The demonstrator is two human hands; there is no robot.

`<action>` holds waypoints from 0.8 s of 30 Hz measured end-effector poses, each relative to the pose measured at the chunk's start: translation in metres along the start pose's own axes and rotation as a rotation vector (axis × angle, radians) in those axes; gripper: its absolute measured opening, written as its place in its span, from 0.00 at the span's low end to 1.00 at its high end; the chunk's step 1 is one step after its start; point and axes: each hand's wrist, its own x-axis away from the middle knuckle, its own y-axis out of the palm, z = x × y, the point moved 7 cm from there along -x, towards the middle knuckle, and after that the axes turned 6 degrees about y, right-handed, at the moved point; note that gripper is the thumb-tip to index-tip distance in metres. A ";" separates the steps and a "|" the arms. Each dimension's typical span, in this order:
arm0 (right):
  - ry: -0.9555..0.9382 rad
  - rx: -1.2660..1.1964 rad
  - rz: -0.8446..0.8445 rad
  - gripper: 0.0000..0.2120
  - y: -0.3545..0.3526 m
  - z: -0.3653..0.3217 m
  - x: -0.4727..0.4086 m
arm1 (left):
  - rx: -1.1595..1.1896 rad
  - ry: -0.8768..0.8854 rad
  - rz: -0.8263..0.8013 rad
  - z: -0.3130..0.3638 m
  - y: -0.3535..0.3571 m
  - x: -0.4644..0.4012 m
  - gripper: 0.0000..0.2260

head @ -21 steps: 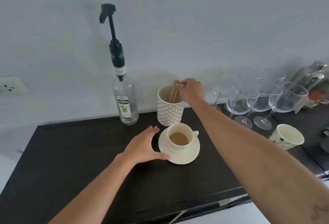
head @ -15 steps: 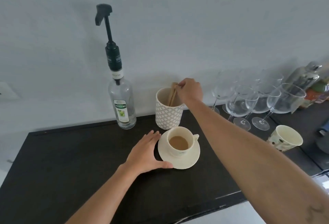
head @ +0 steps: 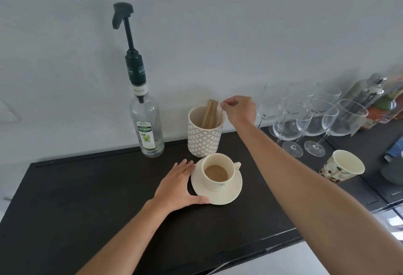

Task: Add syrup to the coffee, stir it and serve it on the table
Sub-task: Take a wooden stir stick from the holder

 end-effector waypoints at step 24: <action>0.406 -0.727 -0.190 0.07 -0.105 0.086 0.090 | 0.188 -0.286 0.197 -0.010 -0.010 0.052 0.54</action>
